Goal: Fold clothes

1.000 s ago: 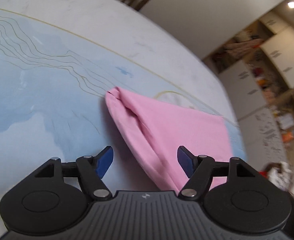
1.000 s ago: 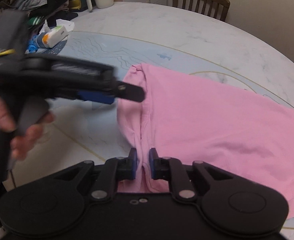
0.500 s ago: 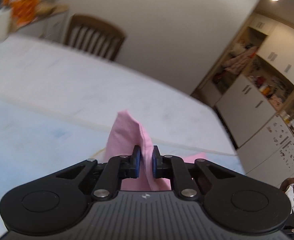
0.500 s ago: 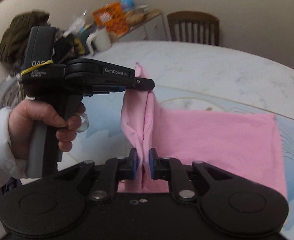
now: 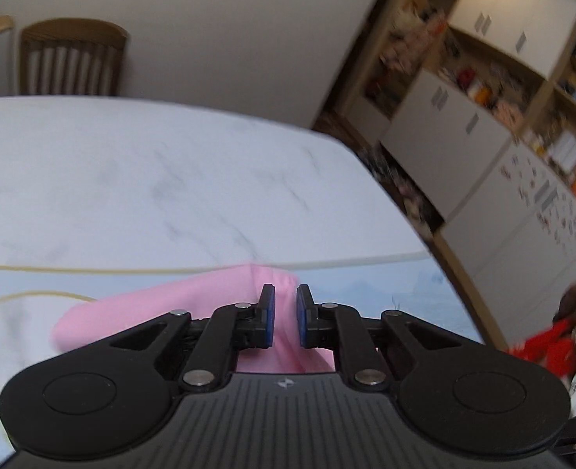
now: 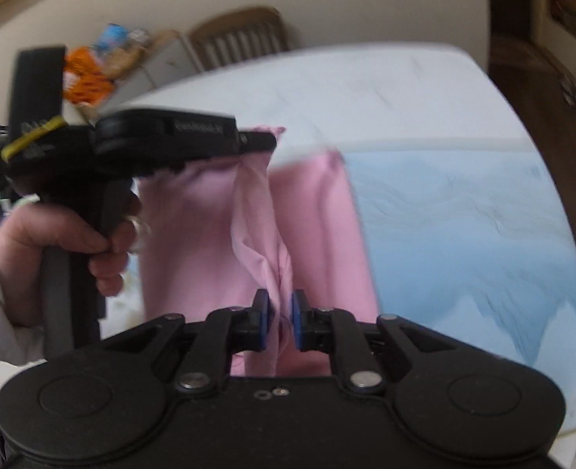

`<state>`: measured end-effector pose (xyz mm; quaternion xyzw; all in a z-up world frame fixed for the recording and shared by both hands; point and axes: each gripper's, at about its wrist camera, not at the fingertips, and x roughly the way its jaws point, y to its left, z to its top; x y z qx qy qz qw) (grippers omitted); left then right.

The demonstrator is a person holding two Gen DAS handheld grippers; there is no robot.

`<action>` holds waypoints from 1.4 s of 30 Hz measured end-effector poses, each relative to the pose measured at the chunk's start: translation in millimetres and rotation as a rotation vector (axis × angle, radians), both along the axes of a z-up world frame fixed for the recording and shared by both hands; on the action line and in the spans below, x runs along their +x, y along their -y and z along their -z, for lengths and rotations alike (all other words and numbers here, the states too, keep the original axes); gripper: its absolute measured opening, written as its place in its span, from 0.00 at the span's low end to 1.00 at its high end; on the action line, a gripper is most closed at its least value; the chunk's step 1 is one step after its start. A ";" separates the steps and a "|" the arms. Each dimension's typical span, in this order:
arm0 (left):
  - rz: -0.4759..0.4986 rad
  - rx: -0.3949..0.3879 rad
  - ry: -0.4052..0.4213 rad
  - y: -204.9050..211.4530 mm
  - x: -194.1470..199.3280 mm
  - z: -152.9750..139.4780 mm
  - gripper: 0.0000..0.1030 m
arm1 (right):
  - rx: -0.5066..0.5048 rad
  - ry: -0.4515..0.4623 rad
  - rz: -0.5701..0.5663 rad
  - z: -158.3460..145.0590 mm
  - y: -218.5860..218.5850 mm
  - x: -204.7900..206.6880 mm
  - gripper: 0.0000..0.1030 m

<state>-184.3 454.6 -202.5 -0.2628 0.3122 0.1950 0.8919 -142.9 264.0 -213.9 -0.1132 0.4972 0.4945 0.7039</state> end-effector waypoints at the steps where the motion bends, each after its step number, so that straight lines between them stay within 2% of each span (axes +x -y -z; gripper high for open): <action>1: 0.018 -0.006 -0.011 2.8 2.9 5.4 0.11 | -0.006 -0.014 0.009 7.7 1.5 1.1 1.00; 5: 0.092 -0.014 -0.025 7.0 1.0 1.6 0.14 | 0.000 -0.059 0.028 22.8 3.5 5.0 1.00; 8: 0.081 -0.032 0.030 -4.2 -22.6 -19.6 0.26 | 0.006 -0.074 0.016 22.7 2.5 8.7 1.00; 9: 0.068 -0.029 0.045 -9.1 -32.8 -25.4 0.37 | 0.011 -0.078 0.015 21.8 6.1 11.9 1.00; 10: 0.048 -0.011 0.045 -12.3 -44.6 -27.9 0.54 | 0.016 -0.082 0.013 20.8 10.7 15.5 1.00; 11: 0.028 0.007 0.045 -15.5 -56.5 -30.4 0.55 | 0.015 -0.081 0.017 20.3 13.0 17.5 1.00; 14: 0.001 0.064 0.012 -13.9 -76.8 -29.1 0.54 | 0.004 -0.073 0.033 19.3 18.5 22.7 1.00; 17: -0.012 0.121 -0.030 -7.7 -90.4 -24.3 0.38 | -0.007 -0.065 0.048 18.2 24.0 27.8 1.00; 20: 0.010 0.160 -0.052 3.7 -83.8 -13.6 0.33 | -0.017 -0.057 0.064 17.1 29.5 32.9 1.00; 24: 0.015 0.204 -0.115 12.9 -69.1 -4.0 0.33 | -0.027 0.004 0.062 8.0 35.5 39.7 1.00; 28: 0.062 0.184 -0.074 12.2 -73.8 -18.7 0.33 | 0.056 0.037 0.028 -20.9 26.7 54.0 1.00; 31: 0.067 0.167 -0.084 6.1 -88.9 -25.8 0.33 | 0.103 0.040 0.007 -31.6 10.6 58.7 1.00; 35: 0.121 0.160 -0.095 11.1 -106.4 -24.3 0.33 | 0.086 0.041 -0.058 -24.9 -16.6 49.2 1.00; 38: 0.208 0.190 -0.105 24.7 -105.0 -15.6 0.33 | 0.039 0.018 -0.070 -14.8 -22.6 42.1 1.00; 42: 0.314 0.226 -0.187 41.6 -92.4 7.9 0.32 | -0.023 -0.001 -0.081 -2.7 -27.1 35.3 1.00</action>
